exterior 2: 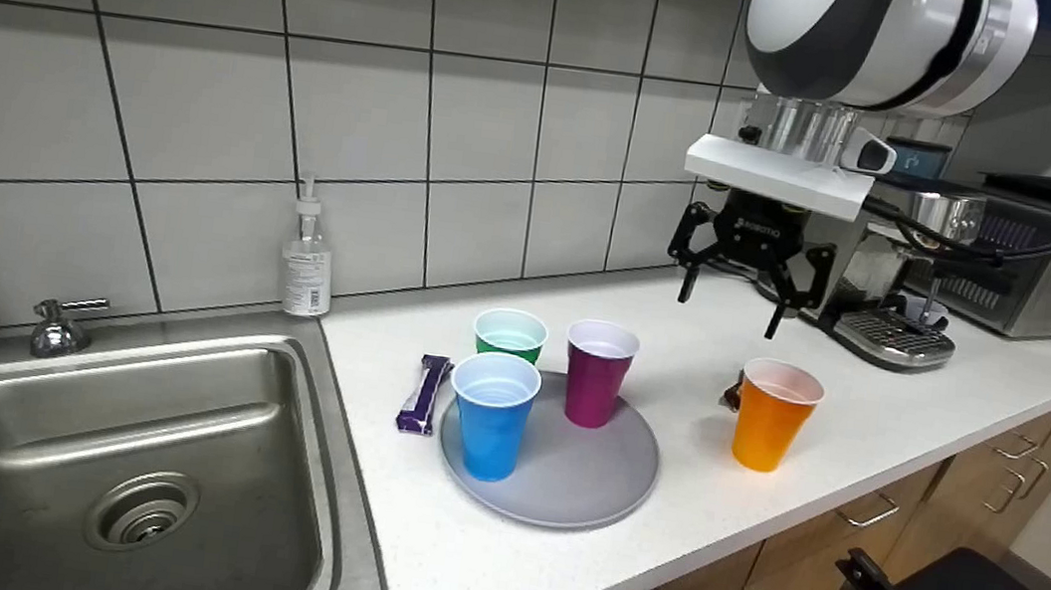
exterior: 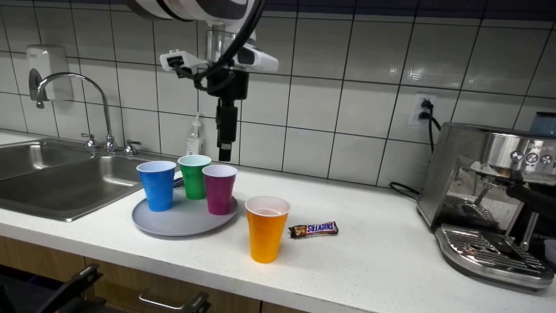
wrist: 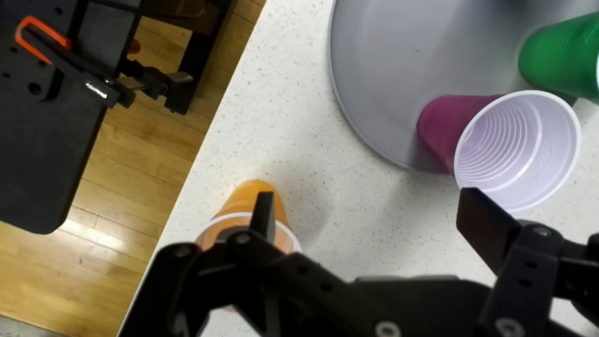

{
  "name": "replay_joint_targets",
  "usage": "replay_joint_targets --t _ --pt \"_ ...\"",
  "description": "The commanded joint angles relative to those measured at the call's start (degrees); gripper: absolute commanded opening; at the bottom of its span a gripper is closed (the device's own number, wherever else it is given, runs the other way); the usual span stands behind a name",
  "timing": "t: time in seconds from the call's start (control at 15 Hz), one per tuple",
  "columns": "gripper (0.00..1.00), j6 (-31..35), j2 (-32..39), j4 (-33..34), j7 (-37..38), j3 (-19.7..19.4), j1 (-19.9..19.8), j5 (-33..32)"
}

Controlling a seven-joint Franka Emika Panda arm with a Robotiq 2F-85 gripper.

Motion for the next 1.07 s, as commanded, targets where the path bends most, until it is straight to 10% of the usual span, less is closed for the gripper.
replay_joint_targets --t 0.0,1.0 --pt "1.0 -0.2 0.0 0.09 -0.44 1.36 -1.33 0.56" --pt "1.0 -1.85 0.76 0.46 -28.89 -2.22 -0.15 4.56"
